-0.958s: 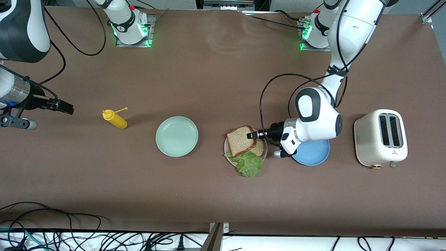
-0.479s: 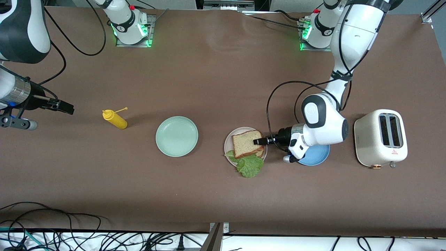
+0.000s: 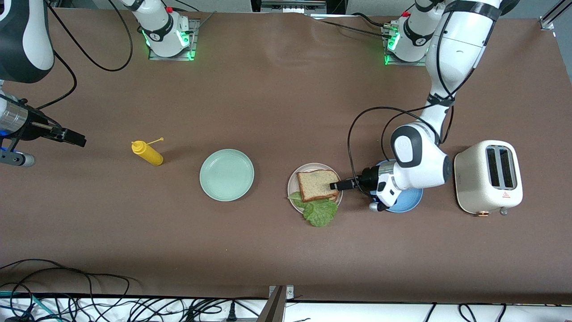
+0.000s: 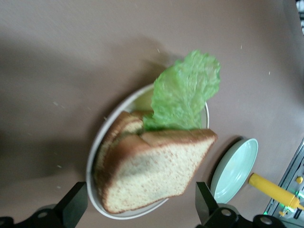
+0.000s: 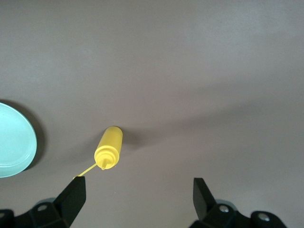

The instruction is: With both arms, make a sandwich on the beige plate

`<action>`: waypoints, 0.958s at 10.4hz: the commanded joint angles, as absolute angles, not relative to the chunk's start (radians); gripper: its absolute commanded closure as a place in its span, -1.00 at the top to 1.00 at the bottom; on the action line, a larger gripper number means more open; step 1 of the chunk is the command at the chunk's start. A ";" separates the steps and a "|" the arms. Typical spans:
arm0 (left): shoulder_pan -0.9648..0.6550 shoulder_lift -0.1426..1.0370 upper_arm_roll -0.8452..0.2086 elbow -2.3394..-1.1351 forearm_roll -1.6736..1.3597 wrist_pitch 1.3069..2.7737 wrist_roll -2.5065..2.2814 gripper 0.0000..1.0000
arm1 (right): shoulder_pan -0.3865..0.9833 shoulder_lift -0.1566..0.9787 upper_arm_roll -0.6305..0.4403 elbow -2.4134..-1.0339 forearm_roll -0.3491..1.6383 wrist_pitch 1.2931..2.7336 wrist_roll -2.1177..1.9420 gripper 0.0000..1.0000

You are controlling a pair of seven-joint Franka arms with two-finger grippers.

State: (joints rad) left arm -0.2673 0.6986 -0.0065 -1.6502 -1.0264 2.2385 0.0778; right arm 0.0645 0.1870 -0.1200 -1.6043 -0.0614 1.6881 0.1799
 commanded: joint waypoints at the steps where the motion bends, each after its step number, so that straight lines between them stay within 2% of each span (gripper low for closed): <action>1: -0.238 0.643 -0.005 -1.676 -1.052 2.240 0.081 1.00 | 0.057 0.176 -0.112 -1.608 -0.074 1.674 0.176 1.00; 5: -0.155 0.412 -0.005 -1.870 -1.052 2.377 0.083 1.00 | 0.058 0.164 -0.113 -1.600 -0.075 1.669 0.176 1.00; 8: -0.055 0.217 -0.005 -2.007 -1.033 2.365 0.077 1.00 | 0.058 0.158 -0.118 -1.600 -0.078 1.669 0.176 1.00; 10: -0.014 0.088 -0.005 -2.071 -0.770 2.344 0.075 1.00 | 0.058 0.158 -0.118 -1.600 -0.078 1.669 0.176 1.00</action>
State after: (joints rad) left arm -0.0349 0.2185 0.0034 -1.9785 -0.9054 2.3572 0.0816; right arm 0.0644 0.1712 -0.1237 -1.6007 -0.0619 1.6847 0.1799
